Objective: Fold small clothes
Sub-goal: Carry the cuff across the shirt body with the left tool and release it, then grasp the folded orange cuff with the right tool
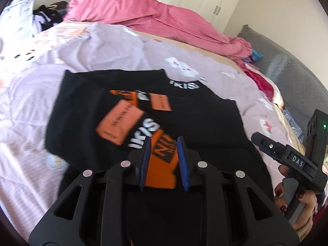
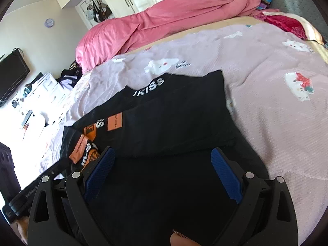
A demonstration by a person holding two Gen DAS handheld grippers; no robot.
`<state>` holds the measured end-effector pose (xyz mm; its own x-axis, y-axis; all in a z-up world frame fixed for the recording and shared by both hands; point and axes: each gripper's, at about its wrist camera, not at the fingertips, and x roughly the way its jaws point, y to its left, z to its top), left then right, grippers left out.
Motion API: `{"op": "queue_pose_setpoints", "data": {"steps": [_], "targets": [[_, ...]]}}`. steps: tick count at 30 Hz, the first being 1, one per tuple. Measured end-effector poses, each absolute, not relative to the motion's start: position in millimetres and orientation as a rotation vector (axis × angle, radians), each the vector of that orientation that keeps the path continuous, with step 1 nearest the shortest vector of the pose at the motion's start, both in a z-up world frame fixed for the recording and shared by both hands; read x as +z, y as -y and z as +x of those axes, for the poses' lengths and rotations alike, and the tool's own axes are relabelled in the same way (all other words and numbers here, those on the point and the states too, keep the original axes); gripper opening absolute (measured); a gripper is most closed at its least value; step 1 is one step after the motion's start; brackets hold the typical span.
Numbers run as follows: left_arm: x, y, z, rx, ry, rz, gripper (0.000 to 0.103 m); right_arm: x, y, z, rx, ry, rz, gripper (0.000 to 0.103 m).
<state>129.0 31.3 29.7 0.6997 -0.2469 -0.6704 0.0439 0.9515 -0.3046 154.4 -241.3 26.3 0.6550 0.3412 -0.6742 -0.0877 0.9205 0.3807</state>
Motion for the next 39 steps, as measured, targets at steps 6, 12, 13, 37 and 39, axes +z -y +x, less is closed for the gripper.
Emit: {"op": "queue_pose_setpoints", "data": {"steps": [6, 12, 13, 37, 39], "targets": [[33.4, -59.0, 122.0, -0.063, -0.768, -0.261, 0.043, 13.3, 206.0, 154.4, 0.33, -0.874, 0.294, 0.094], [29.5, -84.7, 115.8, 0.012, -0.769, -0.283, 0.055, 2.1, 161.1, 153.7, 0.436, -0.907, 0.276, 0.094], [29.9, -88.0, 114.2, 0.016, -0.766, -0.291, 0.059, 1.5, 152.8, 153.7, 0.451, -0.905, 0.27, 0.094], [30.3, -133.4, 95.3, 0.165, -0.718, -0.298, 0.085, -18.7, 85.1, 170.4, 0.541, -0.916, 0.242, 0.013], [30.8, -136.1, 95.0, 0.178, -0.718, -0.292, 0.087, -12.7, 80.6, 168.2, 0.544, -0.893, 0.212, 0.008]]}}
